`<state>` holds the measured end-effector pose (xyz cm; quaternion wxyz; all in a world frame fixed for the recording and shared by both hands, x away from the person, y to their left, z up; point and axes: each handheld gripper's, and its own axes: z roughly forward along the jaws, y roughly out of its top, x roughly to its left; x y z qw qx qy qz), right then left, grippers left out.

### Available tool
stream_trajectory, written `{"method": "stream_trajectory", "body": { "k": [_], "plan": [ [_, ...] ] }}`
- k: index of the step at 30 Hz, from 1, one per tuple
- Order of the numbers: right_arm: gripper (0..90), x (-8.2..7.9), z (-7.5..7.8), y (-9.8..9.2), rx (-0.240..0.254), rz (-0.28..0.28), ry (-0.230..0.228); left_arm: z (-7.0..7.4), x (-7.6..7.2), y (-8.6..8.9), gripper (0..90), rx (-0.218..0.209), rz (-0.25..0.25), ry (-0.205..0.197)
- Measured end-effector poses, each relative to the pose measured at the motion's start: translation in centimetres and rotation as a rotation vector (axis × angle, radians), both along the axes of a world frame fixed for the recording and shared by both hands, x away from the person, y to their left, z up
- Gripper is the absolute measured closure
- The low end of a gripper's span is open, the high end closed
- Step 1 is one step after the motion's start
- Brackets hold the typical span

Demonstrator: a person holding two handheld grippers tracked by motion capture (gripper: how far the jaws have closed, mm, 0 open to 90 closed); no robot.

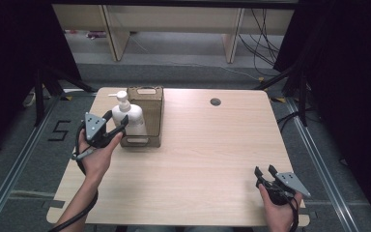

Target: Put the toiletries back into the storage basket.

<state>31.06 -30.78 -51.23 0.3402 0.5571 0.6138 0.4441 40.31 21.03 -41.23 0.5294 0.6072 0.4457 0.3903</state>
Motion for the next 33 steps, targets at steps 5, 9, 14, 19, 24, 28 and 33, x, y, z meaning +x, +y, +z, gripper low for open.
{"method": "stream_trajectory", "body": {
  "k": [5,9,14,19,24,28,33],
  "plan": [
    [45.4,0.0,-0.1,0.0,0.002,-0.005,-0.018,-1.2,-1.4,0.7,38.6,0.006,-0.016,0.0],
    [45.3,0.1,-0.1,0.0,0.007,0.002,-0.016,-2.3,-2.6,1.3,37.8,-0.006,-0.019,0.005],
    [45.3,0.0,-0.1,0.0,0.015,0.001,-0.013,-3.9,-3.8,2.4,37.4,-0.004,-0.014,0.022],
    [45.3,0.1,-0.1,0.0,0.01,-0.001,-0.012,-6.2,-4.3,3.8,37.3,-0.001,-0.005,0.051],
    [45.4,0.1,-0.1,0.0,0.008,-0.003,-0.01,-8.5,-4.6,5.1,37.2,-0.01,0.014,0.076],
    [45.4,0.0,0.0,0.0,0.002,-0.003,0.003,-9.7,-4.8,5.6,37.6,0.002,0.037,0.076],
    [45.4,-0.1,0.0,0.1,0.018,-0.011,0.015,-10.7,-4.6,6.0,37.7,-0.018,0.049,0.101]
  ]
}}
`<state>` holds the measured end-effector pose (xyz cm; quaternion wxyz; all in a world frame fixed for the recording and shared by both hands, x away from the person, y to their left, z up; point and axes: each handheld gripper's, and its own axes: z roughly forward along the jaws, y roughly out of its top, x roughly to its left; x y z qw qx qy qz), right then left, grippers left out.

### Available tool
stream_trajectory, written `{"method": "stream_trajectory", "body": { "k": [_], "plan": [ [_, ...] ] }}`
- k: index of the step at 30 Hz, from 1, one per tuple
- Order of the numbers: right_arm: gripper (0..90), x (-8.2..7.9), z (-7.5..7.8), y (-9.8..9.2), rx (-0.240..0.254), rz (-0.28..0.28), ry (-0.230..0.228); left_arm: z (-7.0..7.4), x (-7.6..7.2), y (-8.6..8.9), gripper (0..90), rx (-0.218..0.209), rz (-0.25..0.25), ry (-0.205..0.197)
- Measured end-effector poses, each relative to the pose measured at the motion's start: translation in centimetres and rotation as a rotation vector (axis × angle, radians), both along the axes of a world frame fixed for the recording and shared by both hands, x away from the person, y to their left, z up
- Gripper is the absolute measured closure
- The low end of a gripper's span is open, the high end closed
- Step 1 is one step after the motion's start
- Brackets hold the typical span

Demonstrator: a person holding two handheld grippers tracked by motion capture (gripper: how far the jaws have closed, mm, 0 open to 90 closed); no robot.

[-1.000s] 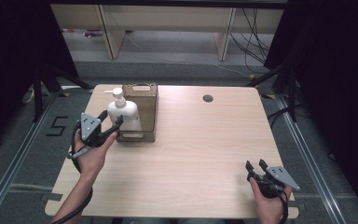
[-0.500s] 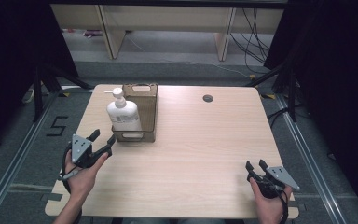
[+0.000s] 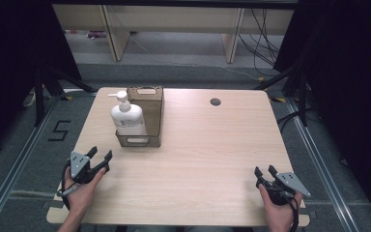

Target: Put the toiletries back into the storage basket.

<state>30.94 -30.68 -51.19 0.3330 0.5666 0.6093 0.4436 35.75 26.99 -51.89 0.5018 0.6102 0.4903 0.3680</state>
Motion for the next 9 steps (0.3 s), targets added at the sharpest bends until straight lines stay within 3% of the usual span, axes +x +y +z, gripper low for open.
{"method": "stream_trajectory", "body": {
  "k": [4,6,9],
  "plan": [
    [45.3,0.21,-0.1,-0.26,-0.001,0.036,-0.023,-0.52,0.28,0.18,37.4,-0.006,0.002,0.009],
    [45.2,0.18,-0.11,-0.13,-0.004,0.011,-0.027,-0.49,0.12,0.19,37.5,0.001,0.008,0.006],
    [45.3,0.19,-0.13,-0.14,-0.001,0.026,-0.022,-0.56,-0.03,0.05,37.5,-0.001,0.01,-0.009]
  ]
}}
